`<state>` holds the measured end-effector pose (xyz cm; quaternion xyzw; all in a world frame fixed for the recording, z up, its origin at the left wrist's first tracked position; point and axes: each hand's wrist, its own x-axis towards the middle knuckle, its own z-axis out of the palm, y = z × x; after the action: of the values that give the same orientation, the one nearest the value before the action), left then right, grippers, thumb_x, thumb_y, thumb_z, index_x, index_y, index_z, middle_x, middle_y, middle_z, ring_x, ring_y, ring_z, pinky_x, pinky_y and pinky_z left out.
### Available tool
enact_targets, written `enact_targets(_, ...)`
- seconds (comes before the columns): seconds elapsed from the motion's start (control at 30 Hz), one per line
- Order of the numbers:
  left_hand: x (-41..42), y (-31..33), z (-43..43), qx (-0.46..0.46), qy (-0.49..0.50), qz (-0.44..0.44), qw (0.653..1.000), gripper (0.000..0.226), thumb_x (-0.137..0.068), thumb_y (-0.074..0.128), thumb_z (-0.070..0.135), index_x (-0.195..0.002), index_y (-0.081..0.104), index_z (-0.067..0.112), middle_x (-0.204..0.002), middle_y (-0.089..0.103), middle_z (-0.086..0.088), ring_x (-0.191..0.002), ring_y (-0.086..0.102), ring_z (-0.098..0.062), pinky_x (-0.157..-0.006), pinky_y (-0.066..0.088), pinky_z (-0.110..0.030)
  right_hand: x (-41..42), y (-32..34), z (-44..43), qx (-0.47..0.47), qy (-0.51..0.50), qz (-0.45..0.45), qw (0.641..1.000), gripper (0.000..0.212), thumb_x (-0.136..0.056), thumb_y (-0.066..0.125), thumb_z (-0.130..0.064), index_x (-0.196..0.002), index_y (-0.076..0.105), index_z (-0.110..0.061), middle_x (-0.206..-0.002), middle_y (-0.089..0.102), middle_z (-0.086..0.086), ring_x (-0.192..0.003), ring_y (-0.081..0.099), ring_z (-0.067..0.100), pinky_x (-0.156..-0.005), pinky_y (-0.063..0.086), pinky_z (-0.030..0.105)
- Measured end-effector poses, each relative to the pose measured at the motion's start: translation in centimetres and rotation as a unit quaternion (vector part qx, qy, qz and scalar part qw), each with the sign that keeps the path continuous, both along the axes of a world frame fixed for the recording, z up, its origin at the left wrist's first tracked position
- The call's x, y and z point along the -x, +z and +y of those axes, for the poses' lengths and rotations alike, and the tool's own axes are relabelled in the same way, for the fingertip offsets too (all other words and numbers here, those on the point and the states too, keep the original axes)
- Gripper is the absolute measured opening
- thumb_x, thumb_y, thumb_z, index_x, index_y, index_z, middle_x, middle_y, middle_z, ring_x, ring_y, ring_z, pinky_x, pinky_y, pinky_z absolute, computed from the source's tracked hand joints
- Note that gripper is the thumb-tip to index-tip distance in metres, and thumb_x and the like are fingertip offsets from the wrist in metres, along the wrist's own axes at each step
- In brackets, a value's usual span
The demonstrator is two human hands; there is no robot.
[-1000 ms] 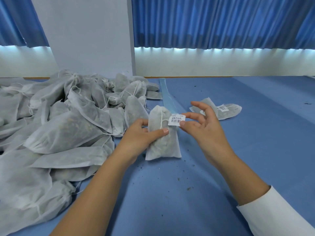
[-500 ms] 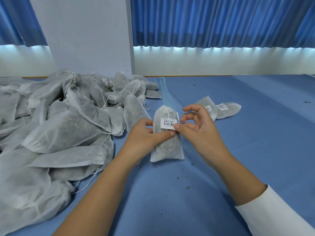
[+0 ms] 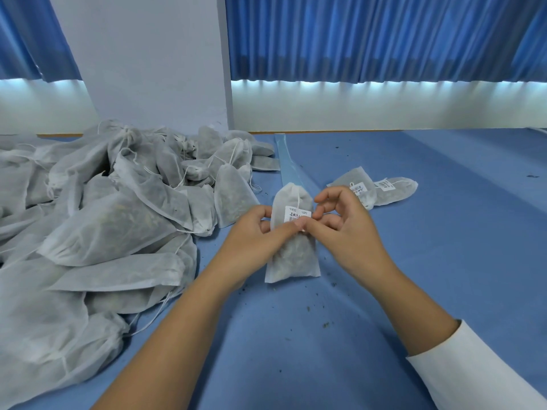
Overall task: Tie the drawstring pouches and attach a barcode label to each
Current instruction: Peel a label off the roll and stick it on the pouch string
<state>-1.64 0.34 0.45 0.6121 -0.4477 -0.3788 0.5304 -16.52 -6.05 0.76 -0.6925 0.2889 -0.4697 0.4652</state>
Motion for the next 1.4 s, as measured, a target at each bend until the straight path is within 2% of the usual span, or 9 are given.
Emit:
enact_targets(0.1,0.0,-0.1,-0.3,0.01,0.052,-0.002,0.999,0.017,-0.093,0.065,0.035,-0.094,0.068,0.019,-0.068,0.068,0.016,-0.062,0.062,0.002,-0.06,0.046,-0.016,-0.1,-0.1,0.2,0.009,-0.01,0.017,1.0,0.031,-0.081,0.077,-0.009,-0.094,0.053,-0.023,-0.077,0.056,-0.004,-0.052,0.057,0.004,-0.063,0.05,0.017)
enact_targets(0.23,0.3,-0.2,-0.1,0.038,0.071,-0.054,0.995,0.018,-0.097,0.059,0.029,-0.092,0.066,0.013,-0.069,0.064,0.01,-0.062,0.056,-0.001,-0.064,0.046,-0.018,-0.4,-0.6,0.1,0.029,-0.085,0.046,0.995,0.03,-0.079,0.08,-0.02,-0.089,0.053,-0.026,-0.076,0.058,-0.007,-0.048,0.053,0.0,-0.057,0.043,0.011)
enact_targets(0.37,0.9,-0.2,0.0,0.048,0.077,-0.073,0.993,0.025,-0.1,0.055,0.03,-0.097,0.063,0.007,-0.092,0.069,-0.018,-0.079,0.064,-0.026,-0.081,0.052,-0.045,-0.2,-0.7,-0.3,0.034,-0.165,0.108,0.98,0.035,-0.072,0.082,-0.042,-0.088,0.056,-0.025,-0.084,0.06,-0.008,-0.068,0.056,0.003,-0.064,0.044,0.011)
enact_targets(0.53,0.9,0.0,-0.2,0.048,0.078,-0.019,0.996,0.024,-0.098,0.058,0.032,-0.091,0.068,0.012,-0.08,0.067,-0.005,-0.074,0.06,-0.014,-0.073,0.049,-0.036,0.1,0.2,-0.2,-0.251,0.019,0.043,0.967,0.035,-0.085,0.07,-0.045,-0.098,0.069,-0.012,-0.091,0.074,0.001,-0.077,0.069,0.011,-0.063,0.056,0.027)
enact_targets(0.7,0.9,-0.1,-0.3,0.052,0.072,-0.016,0.996,0.042,-0.095,0.059,0.044,-0.094,0.064,0.002,-0.076,0.059,-0.001,-0.068,0.054,-0.009,-0.066,0.044,-0.027,0.0,0.4,0.0,-0.358,0.1,-0.059,0.926,0.029,-0.092,0.065,-0.03,-0.11,0.064,-0.008,-0.093,0.071,0.006,-0.078,0.068,0.016,-0.061,0.054,0.026)
enact_targets(1.03,0.9,-0.2,-0.4,0.066,0.12,-0.017,0.99,0.03,-0.097,0.06,0.033,-0.093,0.07,0.005,-0.087,0.07,-0.017,-0.074,0.059,-0.018,-0.068,0.048,-0.035,0.0,0.4,0.2,-0.253,0.077,0.016,0.964,0.016,-0.088,0.069,-0.022,-0.1,0.069,-0.012,-0.094,0.073,0.006,-0.081,0.069,0.016,-0.077,0.055,0.034)
enact_targets(1.13,0.7,-0.6,-0.7,0.056,0.135,-0.025,0.989,0.031,-0.098,0.058,0.035,-0.088,0.071,0.008,-0.078,0.069,-0.01,-0.07,0.059,-0.015,-0.067,0.048,-0.034,-0.1,0.4,0.3,-0.236,0.041,0.049,0.97,0.024,-0.086,0.071,-0.031,-0.107,0.062,-0.021,-0.091,0.075,-0.001,-0.077,0.07,0.012,-0.068,0.057,0.03)
enact_targets(1.27,-0.4,-1.0,-1.0,0.035,0.194,-0.04,0.98,0.041,-0.099,0.053,0.04,-0.067,0.058,0.015,-0.054,0.053,0.014,-0.05,0.048,-0.002,-0.047,0.036,-0.012,0.5,0.7,0.2,-0.151,0.08,0.121,0.978,0.039,-0.085,0.068,-0.024,-0.11,0.039,-0.035,-0.089,0.073,-0.005,-0.072,0.064,0.014,-0.055,0.05,0.025)
enact_targets(1.4,-1.1,-1.2,-1.0,0.017,0.212,-0.001,0.977,0.049,-0.103,0.038,0.047,-0.073,0.063,0.017,-0.07,0.064,0.006,-0.067,0.06,-0.012,-0.06,0.045,-0.025,0.6,0.5,0.3,-0.108,0.141,0.146,0.973,0.025,-0.089,0.064,-0.008,-0.101,0.045,-0.018,-0.082,0.071,0.001,-0.072,0.069,0.018,-0.047,0.046,0.025)
